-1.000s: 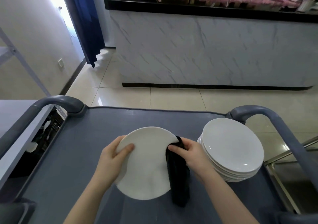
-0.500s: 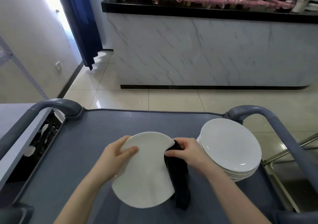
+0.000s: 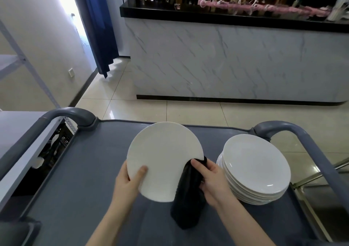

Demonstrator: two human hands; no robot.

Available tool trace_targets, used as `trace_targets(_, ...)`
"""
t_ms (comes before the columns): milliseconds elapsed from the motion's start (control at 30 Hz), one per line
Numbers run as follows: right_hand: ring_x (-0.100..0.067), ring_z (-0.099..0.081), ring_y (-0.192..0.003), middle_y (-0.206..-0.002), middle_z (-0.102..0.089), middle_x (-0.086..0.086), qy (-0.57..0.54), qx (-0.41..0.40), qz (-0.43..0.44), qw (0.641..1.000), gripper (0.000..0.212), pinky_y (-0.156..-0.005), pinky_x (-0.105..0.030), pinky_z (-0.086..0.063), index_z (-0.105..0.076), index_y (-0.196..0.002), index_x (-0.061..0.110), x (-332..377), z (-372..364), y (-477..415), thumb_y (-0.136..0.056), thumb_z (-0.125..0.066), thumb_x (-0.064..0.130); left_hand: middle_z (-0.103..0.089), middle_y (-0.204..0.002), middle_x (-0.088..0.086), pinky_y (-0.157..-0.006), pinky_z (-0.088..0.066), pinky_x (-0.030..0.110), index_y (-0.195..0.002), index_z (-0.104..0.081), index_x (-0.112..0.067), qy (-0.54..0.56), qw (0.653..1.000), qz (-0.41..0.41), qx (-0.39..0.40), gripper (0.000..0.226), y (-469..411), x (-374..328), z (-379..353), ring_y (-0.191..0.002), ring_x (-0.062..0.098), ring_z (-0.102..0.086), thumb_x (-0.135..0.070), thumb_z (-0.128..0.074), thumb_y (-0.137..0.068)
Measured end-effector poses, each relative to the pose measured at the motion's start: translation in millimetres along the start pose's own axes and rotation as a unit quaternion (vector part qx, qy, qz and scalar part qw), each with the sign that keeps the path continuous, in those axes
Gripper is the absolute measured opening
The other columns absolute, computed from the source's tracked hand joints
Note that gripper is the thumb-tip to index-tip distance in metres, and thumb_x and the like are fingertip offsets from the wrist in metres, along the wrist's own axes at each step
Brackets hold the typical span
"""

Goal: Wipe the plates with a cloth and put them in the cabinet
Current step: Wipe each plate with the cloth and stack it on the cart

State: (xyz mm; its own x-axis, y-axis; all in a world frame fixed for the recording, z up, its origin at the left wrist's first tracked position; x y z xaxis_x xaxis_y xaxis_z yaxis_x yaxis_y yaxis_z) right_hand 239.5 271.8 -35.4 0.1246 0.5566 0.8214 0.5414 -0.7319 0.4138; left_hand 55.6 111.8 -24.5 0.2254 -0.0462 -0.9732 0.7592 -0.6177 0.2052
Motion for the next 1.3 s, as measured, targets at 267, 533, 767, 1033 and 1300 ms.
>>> trace_targets(267, -0.019, -0.074, -0.084, -0.096, -0.077, -0.009, 0.113, 0.033, 0.010, 0.993, 0.013, -0.063, -0.024, -0.056, -0.076, -0.094, 0.010, 16, -4, 2, -0.083, -0.073, 0.004, -0.074, -0.095, -0.012, -0.064, -0.056, 0.024, -0.091, -0.065, -0.045, -0.065, 0.997, -0.049, 0.010, 0.010, -7, -21, 6, -0.081, 0.007, -0.070, -0.046, -0.061, -0.082)
trace_targets(533, -0.015, -0.069, -0.082, -0.085, -0.076, -0.003, 0.470, 0.181, 0.188, 0.843, 0.018, -0.081, -0.031, -0.053, -0.077, -0.092, 0.012, 71, -85, 3, -0.075, -0.082, 0.011, -0.070, -0.086, -0.013, -0.062, -0.049, 0.016, -0.096, -0.063, -0.044, -0.332, 0.909, -0.121, 0.221, 0.009, -8, -52, -31, -0.075, 0.007, -0.066, -0.035, -0.064, -0.097)
trace_targets(767, -0.019, -0.072, -0.087, -0.090, -0.077, -0.003, 0.341, 0.129, 0.155, 0.918, 0.018, -0.082, -0.032, -0.057, -0.078, -0.095, 0.016, 66, -61, -3, -0.079, -0.079, 0.009, -0.072, -0.090, -0.013, -0.064, -0.051, 0.015, -0.101, -0.070, -0.042, -0.207, 0.965, -0.128, 0.102, 0.010, -7, -51, 0, -0.077, 0.003, -0.066, -0.040, -0.067, -0.091)
trace_targets(1033, -0.033, -0.070, -0.103, -0.108, -0.073, -0.016, 0.098, 0.085, -0.020, 0.991, 0.031, -0.090, -0.043, -0.057, -0.076, -0.100, 0.009, -13, -16, 11, -0.071, -0.081, 0.018, -0.072, -0.087, -0.011, -0.064, -0.051, 0.028, -0.097, -0.068, -0.037, -0.069, 0.994, -0.083, -0.013, 0.016, -10, -37, 20, -0.072, 0.001, -0.066, -0.044, -0.061, -0.084)
trace_targets(1300, -0.020, -0.072, -0.081, -0.088, -0.077, -0.008, 0.329, 0.138, 0.132, 0.925, 0.018, -0.073, -0.029, -0.057, -0.077, -0.090, 0.013, 67, -49, 2, -0.075, -0.080, 0.004, -0.072, -0.089, -0.014, -0.062, -0.053, 0.017, -0.097, -0.066, -0.044, -0.265, 0.939, -0.119, 0.183, 0.010, -15, -58, -22, -0.075, 0.005, -0.068, -0.034, -0.067, -0.096)
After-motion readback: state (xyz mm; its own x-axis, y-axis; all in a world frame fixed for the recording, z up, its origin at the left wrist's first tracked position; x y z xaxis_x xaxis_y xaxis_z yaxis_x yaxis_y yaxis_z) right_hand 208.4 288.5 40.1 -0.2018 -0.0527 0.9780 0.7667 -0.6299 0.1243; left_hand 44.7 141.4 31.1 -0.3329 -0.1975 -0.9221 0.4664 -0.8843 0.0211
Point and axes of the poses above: each hand's wrist, its own y-axis away from the middle knuckle, its own z-axis out of the back of the hand, x = y × z, the point moved 9 cm from there along -y, towards the middle knuckle
